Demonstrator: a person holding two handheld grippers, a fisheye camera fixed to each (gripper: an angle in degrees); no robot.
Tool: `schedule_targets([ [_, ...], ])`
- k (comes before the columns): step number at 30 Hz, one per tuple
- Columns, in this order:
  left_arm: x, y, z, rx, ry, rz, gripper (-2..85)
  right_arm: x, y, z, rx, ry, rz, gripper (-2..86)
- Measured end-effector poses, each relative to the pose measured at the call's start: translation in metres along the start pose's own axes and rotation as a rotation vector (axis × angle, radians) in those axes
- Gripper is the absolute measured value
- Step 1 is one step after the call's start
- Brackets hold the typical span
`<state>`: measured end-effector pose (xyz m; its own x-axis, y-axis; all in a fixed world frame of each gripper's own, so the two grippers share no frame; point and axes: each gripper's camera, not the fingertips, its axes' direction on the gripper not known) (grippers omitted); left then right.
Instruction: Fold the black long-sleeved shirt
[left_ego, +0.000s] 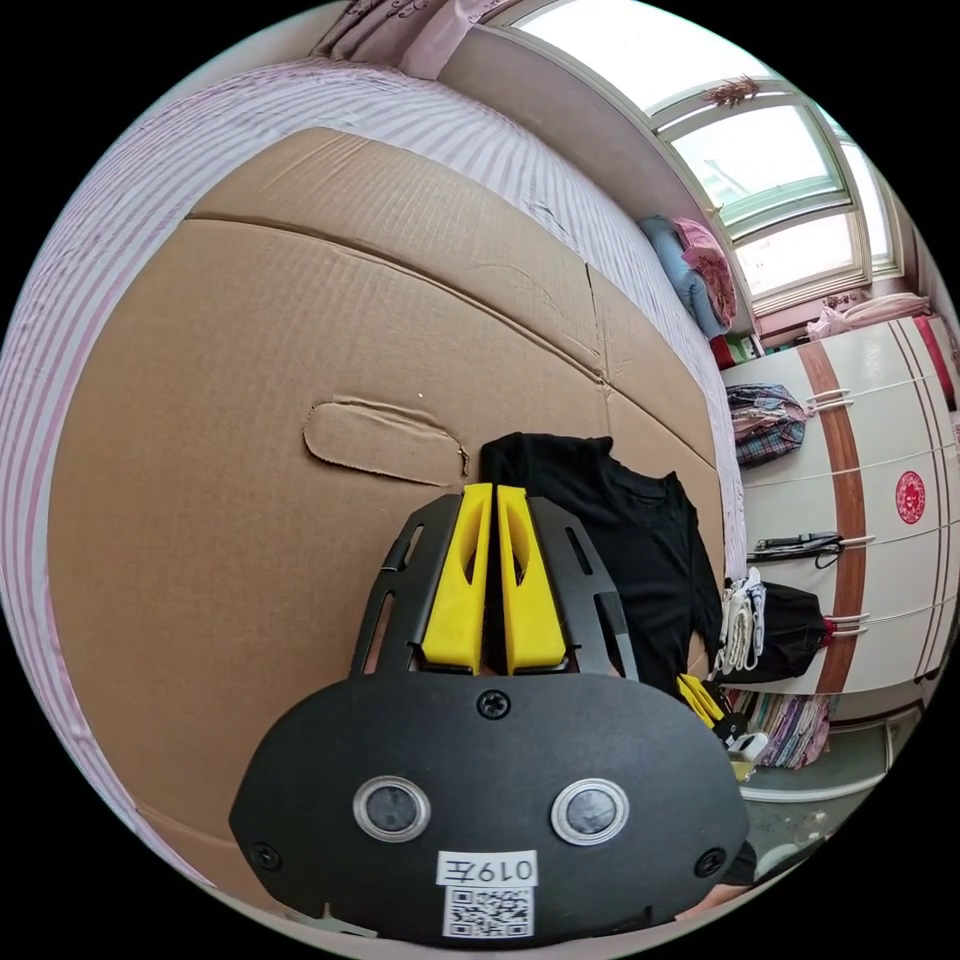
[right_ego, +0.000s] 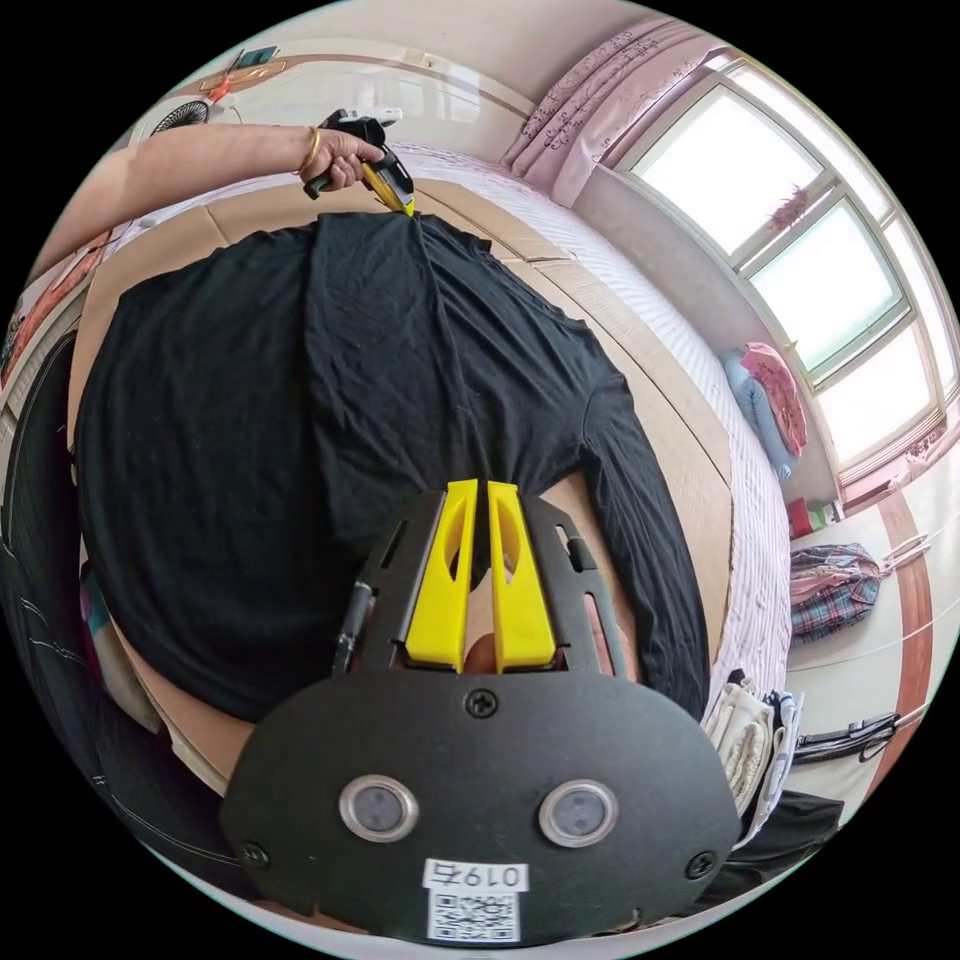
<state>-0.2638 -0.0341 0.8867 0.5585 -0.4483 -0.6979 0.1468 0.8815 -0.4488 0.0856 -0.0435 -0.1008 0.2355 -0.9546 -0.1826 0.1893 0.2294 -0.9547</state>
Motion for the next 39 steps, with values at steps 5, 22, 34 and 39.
schedule_targets([
  [5, -0.009, -0.001, 0.001, -0.023, 0.057, -0.004, 3.5, 0.010, 0.006, -0.014, 0.003, 0.007, -0.003, 1.2],
  [22, -0.030, 0.014, 0.006, -0.096, 0.152, 0.027, 2.9, 0.090, 0.032, -0.063, 0.016, -0.227, 0.241, 2.3],
  [34, -0.012, 0.016, -0.010, -0.069, 0.075, 0.040, 1.7, 0.113, 0.032, -0.092, 0.017, -0.238, 0.257, 0.3],
  [39, -0.001, 0.020, -0.018, -0.046, 0.096, 0.043, 2.5, 0.120, 0.025, -0.109, 0.030, -0.202, 0.256, 2.2],
])
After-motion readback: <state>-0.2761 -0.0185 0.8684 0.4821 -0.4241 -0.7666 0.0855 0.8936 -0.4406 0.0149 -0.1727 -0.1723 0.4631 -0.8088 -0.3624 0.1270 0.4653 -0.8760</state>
